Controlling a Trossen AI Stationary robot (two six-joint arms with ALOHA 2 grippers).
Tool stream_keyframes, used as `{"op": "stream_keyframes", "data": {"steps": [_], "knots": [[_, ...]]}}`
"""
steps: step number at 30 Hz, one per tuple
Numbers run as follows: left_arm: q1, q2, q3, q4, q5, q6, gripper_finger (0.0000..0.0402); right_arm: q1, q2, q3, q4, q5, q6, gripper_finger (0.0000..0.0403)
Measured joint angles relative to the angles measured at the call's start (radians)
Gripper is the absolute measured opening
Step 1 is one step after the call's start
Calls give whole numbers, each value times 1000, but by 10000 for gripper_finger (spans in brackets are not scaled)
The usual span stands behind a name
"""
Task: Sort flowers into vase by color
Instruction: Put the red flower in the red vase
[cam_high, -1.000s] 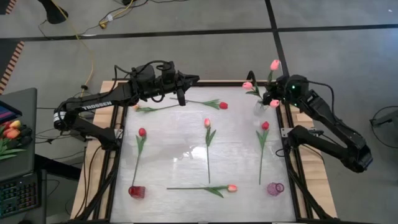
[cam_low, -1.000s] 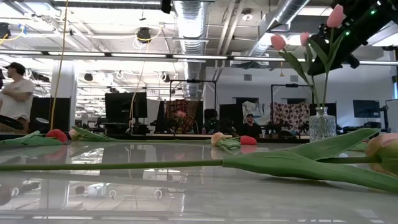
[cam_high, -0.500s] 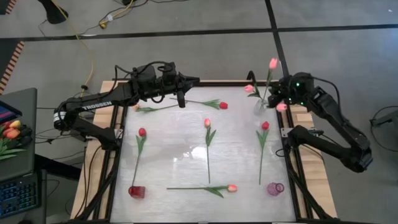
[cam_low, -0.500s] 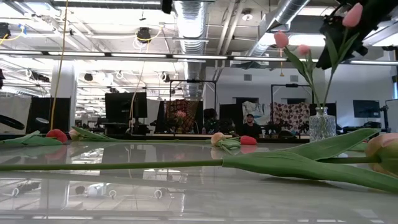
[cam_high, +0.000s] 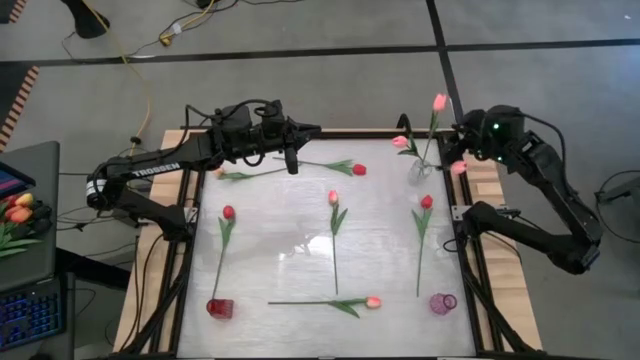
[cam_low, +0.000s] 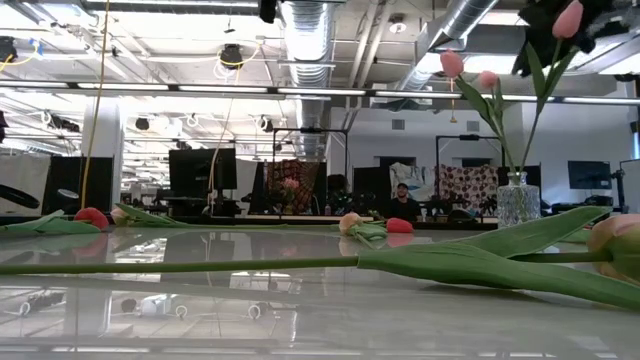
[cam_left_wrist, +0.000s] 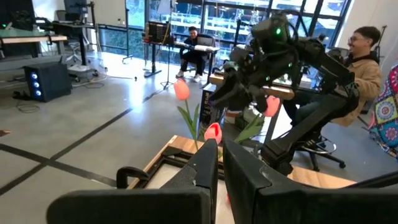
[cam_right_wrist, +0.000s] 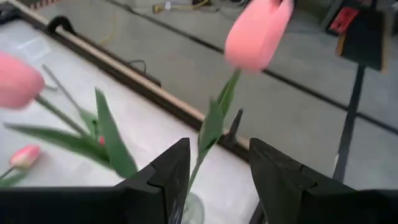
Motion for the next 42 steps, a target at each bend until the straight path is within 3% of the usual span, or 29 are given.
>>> {"op": "stream_keyframes", "data": {"steps": [13, 23, 33, 42], "knots": [[-3, 3, 0, -58, 28, 8, 12, 1, 6, 171, 192, 109, -25, 192], [-5, 3, 0, -164, 61, 29, 12, 92, 29, 320, 190, -84, 132, 192], [-6, 3, 0, -213, 90, 115, 12, 378, 132, 393, 174, -186, 309, 191], [-6, 3, 0, -233, 118, 129, 12, 806, 247, 401, 184, -186, 413, 191]]}}
